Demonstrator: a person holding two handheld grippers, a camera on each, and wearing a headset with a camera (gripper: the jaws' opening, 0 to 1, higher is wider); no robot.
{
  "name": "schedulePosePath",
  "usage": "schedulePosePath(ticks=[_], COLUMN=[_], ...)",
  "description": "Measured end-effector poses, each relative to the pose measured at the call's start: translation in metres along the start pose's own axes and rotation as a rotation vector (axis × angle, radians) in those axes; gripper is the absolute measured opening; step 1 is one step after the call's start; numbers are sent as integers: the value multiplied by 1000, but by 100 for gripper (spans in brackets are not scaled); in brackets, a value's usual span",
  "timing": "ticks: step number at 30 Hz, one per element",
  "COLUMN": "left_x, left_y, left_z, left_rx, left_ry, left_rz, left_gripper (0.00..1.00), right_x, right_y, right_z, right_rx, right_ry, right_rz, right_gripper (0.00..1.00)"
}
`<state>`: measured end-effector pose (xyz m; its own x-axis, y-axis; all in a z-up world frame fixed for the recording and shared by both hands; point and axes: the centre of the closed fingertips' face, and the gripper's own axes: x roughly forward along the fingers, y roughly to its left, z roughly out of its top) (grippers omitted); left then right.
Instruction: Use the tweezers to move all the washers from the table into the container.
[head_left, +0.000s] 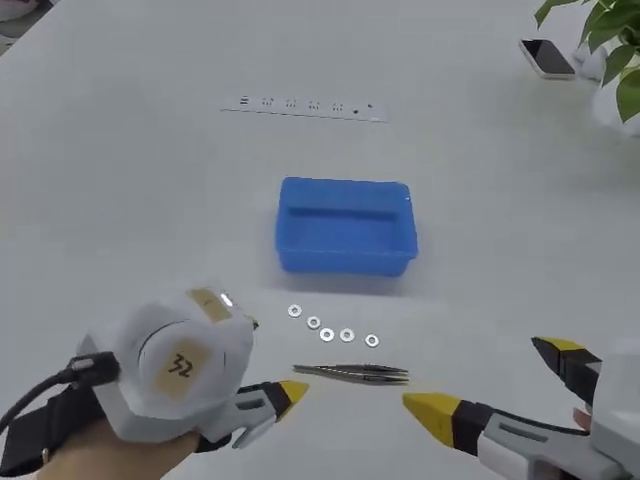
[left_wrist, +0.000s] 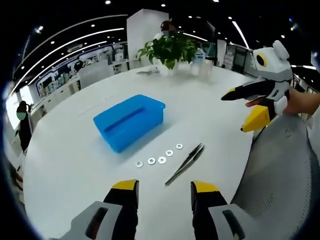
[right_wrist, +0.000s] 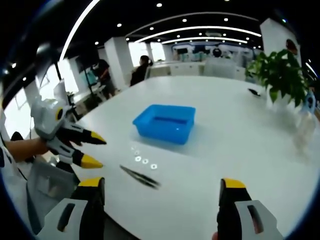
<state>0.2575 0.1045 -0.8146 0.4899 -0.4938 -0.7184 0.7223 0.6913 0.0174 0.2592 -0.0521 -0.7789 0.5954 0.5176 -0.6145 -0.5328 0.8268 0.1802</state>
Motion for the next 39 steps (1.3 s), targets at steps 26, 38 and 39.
schedulePosePath(ticks=[26, 38, 39], left_x=[49, 7, 1], left_y=[-19, -35, -37], left_z=[-16, 14, 18], left_rx=[331, 413, 413], left_ry=[123, 44, 38], left_rz=[-177, -164, -159], left_gripper=[0, 0, 0], right_x=[4, 0, 1], right_y=[14, 61, 65], right_z=[1, 1, 1], right_rx=[15, -71, -66], right_ry=[-11, 18, 21], right_rz=[23, 213, 229], right_gripper=[94, 64, 58])
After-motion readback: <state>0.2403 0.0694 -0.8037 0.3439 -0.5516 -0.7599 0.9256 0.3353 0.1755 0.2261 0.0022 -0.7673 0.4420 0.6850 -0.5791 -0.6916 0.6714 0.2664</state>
